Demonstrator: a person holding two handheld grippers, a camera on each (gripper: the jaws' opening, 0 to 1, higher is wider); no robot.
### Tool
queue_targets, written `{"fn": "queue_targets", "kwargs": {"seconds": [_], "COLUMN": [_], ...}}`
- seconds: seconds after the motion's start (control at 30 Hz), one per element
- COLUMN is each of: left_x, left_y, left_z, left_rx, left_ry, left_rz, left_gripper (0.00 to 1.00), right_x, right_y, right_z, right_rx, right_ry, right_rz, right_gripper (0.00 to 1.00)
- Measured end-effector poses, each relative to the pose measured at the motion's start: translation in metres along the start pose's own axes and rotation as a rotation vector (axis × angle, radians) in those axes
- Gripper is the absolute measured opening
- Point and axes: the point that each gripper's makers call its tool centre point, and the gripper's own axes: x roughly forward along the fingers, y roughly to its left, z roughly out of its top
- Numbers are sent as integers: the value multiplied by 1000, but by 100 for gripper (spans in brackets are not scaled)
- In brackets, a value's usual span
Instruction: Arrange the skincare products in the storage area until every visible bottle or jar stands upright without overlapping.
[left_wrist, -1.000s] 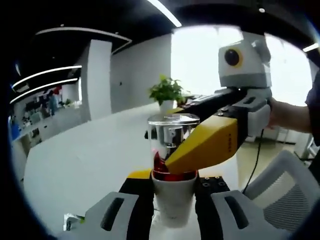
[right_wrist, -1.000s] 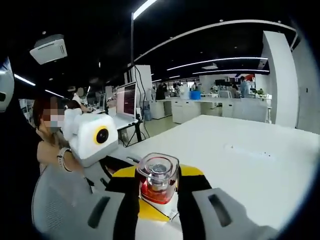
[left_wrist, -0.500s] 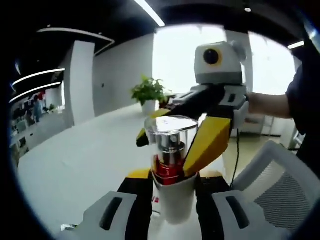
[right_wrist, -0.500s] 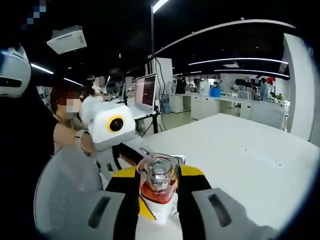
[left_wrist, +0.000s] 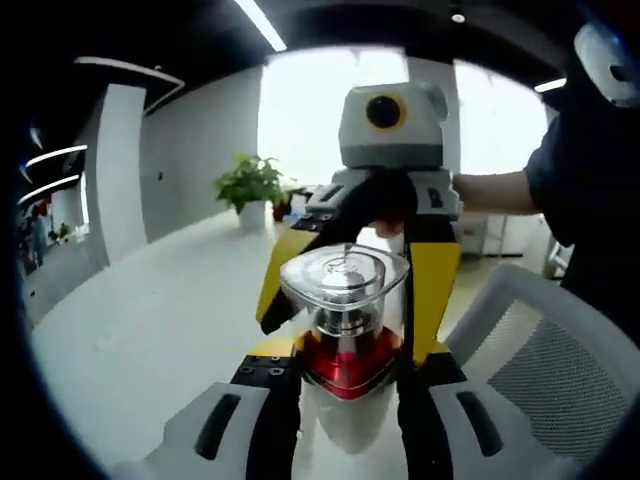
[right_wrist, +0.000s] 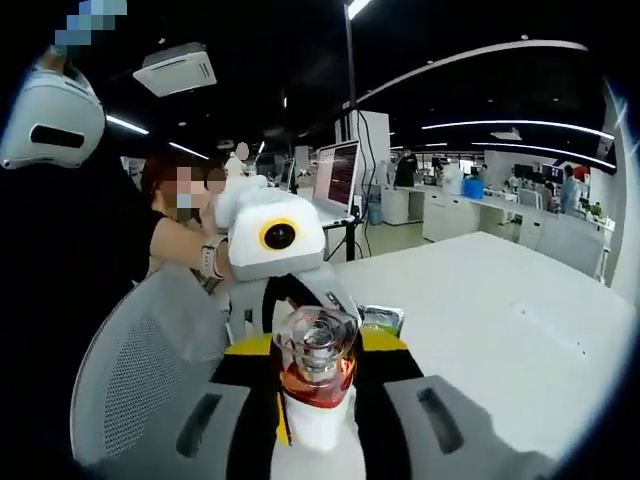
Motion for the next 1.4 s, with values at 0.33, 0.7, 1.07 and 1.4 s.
{"fn": "queue_targets", "kwargs": {"seconds": [0.33, 0.7, 1.07, 1.4], "left_x": [8, 16, 15, 13], "left_y": [-2, 7, 29, 38], "left_z": [-13, -23, -26, -29], "left_rx": [-21, -50, -84, -120], "left_ry": [38, 55, 51, 48], "left_rz": [-17, 73, 258, 383], "left_gripper": [32, 32, 31, 31], "right_x": [2, 4, -6, -11], "right_y": [4, -5, -28, -36], "right_z": [-13, -24, -30, -35], "right_rx": [6, 92, 126, 263], "right_ry": [17, 27, 71, 48], "right_rz": [31, -80, -345, -530], "right_gripper": [28, 29, 29, 30]}}
